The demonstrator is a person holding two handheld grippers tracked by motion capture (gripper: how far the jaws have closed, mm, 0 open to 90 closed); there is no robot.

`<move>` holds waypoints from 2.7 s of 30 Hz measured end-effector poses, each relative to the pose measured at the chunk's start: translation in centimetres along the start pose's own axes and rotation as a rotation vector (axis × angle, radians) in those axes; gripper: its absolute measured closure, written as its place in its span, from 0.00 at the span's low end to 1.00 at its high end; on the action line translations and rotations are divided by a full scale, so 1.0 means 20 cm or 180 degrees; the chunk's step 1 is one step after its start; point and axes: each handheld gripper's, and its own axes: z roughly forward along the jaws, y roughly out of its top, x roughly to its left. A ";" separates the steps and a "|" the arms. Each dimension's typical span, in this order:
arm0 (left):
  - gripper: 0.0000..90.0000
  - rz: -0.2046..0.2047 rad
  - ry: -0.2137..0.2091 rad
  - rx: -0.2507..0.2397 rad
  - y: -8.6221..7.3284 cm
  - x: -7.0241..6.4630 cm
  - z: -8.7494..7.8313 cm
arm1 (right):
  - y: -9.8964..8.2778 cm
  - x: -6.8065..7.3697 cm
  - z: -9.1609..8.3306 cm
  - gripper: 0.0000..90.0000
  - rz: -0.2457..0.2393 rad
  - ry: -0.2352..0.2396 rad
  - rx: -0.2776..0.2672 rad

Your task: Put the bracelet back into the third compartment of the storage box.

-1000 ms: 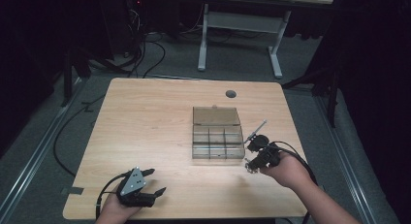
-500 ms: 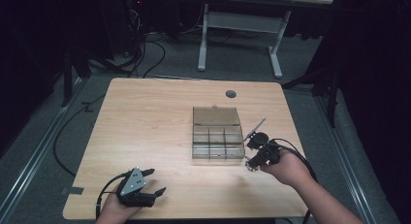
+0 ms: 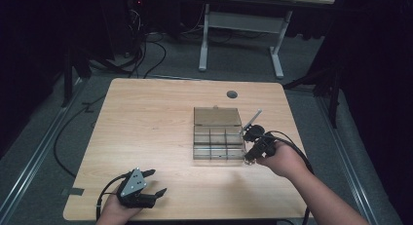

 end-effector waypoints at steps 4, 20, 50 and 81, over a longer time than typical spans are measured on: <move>0.27 -0.0002 0.0000 -0.0003 0.00 0.00 0.00 | 0.04 -0.01 0.00 0.89 -0.0061 -0.0016 0.0012; 0.27 -0.0001 -0.0011 -0.0006 0.00 0.00 0.00 | 0.19 -0.07 0.00 0.89 -0.0025 -0.0046 -0.0022; 0.27 -0.0010 -0.0031 -0.0021 0.00 0.00 0.00 | 0.46 -0.25 0.17 0.89 0.0133 -0.0065 -0.0009; 0.27 0.0017 -0.0045 0.0000 0.00 0.00 0.00 | 0.47 -0.29 0.26 0.78 0.0315 -0.0080 -0.0039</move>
